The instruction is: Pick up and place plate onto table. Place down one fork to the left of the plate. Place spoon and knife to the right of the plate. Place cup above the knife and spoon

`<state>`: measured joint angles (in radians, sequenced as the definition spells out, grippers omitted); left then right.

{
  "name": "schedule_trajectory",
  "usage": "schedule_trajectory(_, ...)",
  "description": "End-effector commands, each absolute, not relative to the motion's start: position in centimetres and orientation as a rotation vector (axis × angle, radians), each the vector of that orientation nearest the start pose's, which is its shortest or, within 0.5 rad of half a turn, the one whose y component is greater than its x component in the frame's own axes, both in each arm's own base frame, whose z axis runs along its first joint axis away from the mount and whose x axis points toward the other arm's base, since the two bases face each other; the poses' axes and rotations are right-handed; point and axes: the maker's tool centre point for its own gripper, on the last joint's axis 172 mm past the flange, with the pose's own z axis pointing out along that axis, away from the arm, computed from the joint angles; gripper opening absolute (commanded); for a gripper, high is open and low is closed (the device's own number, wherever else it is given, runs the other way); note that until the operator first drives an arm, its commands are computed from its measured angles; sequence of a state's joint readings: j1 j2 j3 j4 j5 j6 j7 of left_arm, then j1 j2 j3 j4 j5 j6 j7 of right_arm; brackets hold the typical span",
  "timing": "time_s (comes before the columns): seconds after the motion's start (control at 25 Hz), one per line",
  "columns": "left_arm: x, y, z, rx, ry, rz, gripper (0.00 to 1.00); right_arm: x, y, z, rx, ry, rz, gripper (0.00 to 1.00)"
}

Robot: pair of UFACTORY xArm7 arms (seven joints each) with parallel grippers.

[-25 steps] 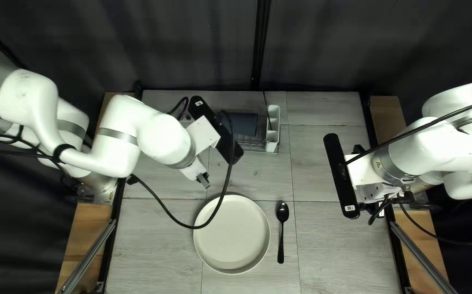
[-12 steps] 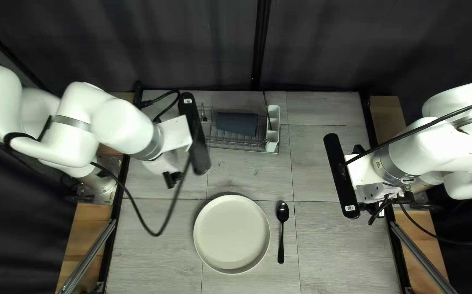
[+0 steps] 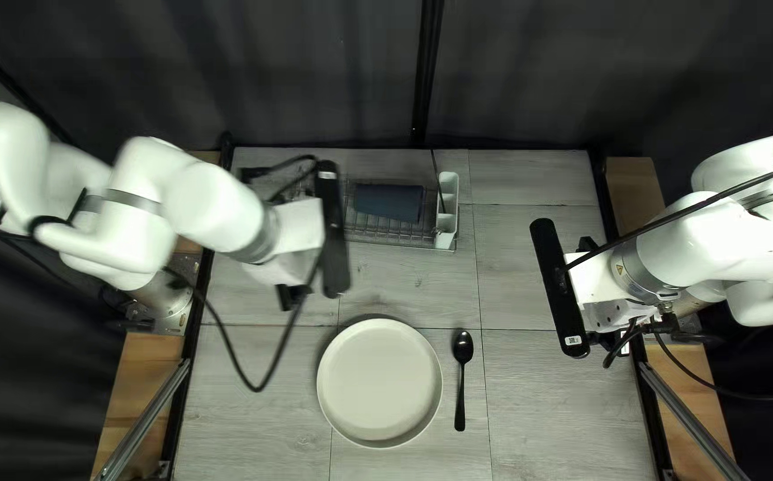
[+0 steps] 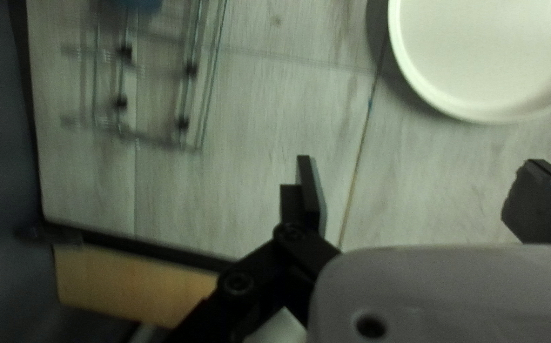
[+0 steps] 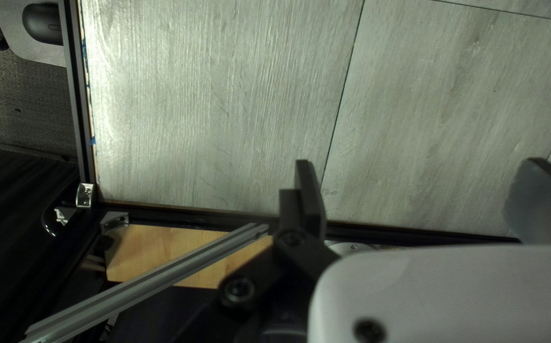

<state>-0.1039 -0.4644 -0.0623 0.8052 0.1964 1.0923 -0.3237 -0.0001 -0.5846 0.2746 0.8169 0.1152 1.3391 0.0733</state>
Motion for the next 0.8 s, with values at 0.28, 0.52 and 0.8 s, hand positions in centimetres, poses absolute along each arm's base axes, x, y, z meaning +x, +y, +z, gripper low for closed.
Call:
schedule_trajectory(0.28, 50.6, 2.6, 23.3, -2.856, 0.226, -0.432, 1.00, 31.0, 10.5, 28.7, -3.163, -0.217, -0.082, 1.00)
schedule_trajectory(0.52, 54.0, 5.6, 20.7, -2.806, 0.325, -0.443, 1.00, 31.0, 10.5, 28.7, -3.163, -0.217, -0.082, 1.00)
schedule_trajectory(0.8, 55.7, 7.6, 17.0, -2.762, 0.289, -0.427, 1.00, 31.0, 10.5, 28.7, -3.163, -0.217, -0.082, 1.00)
